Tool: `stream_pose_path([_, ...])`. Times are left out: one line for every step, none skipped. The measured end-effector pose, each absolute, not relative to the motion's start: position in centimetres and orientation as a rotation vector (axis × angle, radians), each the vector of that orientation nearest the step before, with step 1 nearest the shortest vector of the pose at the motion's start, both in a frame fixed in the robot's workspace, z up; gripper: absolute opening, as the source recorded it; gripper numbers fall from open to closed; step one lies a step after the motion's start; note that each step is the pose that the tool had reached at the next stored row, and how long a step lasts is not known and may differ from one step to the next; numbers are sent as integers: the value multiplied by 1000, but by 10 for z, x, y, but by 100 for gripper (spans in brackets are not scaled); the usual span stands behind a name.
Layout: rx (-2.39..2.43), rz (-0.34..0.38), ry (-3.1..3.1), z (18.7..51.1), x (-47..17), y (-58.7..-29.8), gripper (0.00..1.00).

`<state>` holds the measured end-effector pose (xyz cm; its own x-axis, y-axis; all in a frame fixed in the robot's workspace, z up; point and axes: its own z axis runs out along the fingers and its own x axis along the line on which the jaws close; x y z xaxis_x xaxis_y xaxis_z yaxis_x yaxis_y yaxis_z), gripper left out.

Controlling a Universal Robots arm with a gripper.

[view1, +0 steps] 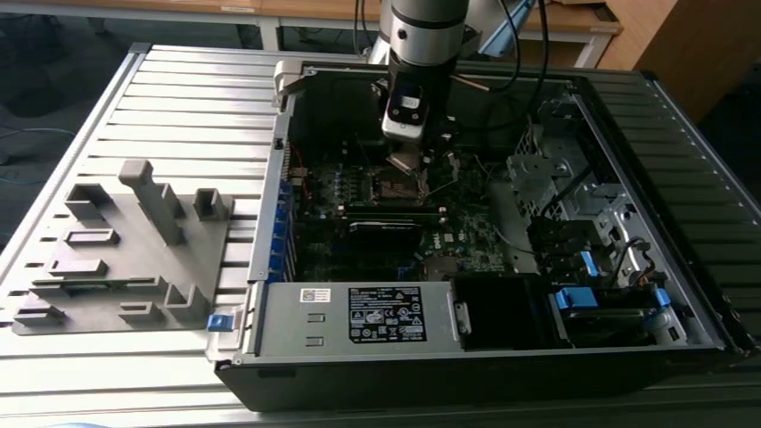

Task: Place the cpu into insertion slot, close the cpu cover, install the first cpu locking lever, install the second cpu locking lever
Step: 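Place the cpu into insertion slot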

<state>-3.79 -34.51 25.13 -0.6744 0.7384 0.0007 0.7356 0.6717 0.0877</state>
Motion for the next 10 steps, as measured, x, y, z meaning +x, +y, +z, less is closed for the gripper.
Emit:
stream_pose_path([1257,125,2838,251,-38,-345,54])
stream_pose_path([1278,125,2828,251,-38,-345,54])
stream_pose_path([1304,124,2815,251,-38,-345,54])
stream_pose_path([1330,124,2802,251,-38,-345,54])
stream_pose_path([1355,123,2790,251,-38,-345,54])
stream_pose_path([1380,123,2777,251,-38,-345,54])
stream_pose_path([1405,122,2764,251,-38,-345,54])
stream_pose_path([1429,121,2750,251,-38,-345,54])
stream_pose_path([1453,121,2737,251,-38,-345,54])
stream_pose_path([1478,120,2723,251,-38,-345,54])
